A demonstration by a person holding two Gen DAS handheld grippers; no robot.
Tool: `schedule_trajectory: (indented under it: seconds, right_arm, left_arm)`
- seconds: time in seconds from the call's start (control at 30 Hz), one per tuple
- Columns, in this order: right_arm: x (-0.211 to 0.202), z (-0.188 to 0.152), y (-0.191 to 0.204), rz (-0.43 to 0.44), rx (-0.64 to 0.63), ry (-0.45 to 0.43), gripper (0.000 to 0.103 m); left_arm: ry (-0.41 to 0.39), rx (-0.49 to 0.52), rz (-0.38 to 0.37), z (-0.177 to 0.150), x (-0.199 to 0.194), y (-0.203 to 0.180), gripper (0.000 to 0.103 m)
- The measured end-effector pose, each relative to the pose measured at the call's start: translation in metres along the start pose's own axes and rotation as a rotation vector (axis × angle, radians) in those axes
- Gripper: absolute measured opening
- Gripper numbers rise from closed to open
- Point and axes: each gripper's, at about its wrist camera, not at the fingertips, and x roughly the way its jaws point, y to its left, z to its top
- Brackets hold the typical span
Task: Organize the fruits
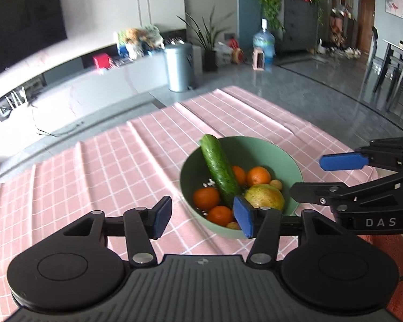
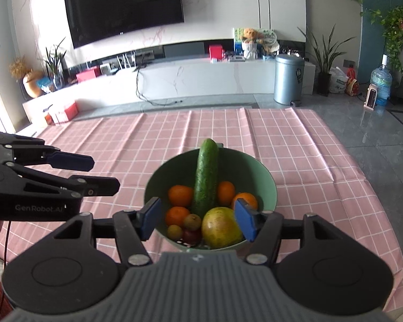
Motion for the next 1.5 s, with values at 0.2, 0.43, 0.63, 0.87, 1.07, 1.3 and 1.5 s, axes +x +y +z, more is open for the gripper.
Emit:
schedule_trajectory:
  seconds: [0.2, 0.43, 0.63, 0.87, 1.07, 1.3, 1.5]
  right_arm:
    - [-0.027, -0.02, 0.015, -0.014, 0.04, -0.075, 0.068]
    - [-0.038, -0.044, 0.029, -0.055, 0.027, -0.146, 0.081]
    - [-0.035, -0.063, 0.032, -0.084, -0.01, -0.167, 0.09]
    - [-0.025, -0.074, 0.028, -0.088, 0.012, -0.158, 0.091]
    - [-0.021, -0.078, 0.024, -0.077, 0.031, -0.162, 0.091]
    - [-0.018, -0.079, 0.026, -0.087, 0.028, -0.152, 0.091]
    - [-0.017, -0.078, 0.024, -0.079, 0.042, -0.147, 0.091]
  left_arm:
    - [-0.073, -0.007, 0.098, -0.016, -0.021, -0.005, 0.078]
    - [-0.118, -0.018, 0.181, -0.034, -0.027, -0.009, 0.09]
    - [-0.1, -0.034, 0.192, -0.051, -0.019, -0.009, 0.091]
    - [-0.055, -0.056, 0.199, -0.066, -0.009, -0.005, 0.091]
    - [-0.024, -0.065, 0.194, -0.072, -0.001, -0.002, 0.091]
    - [0.002, -0.058, 0.182, -0.077, 0.005, -0.003, 0.091]
    - [0.012, -0.069, 0.18, -0.078, 0.005, -0.003, 0.091]
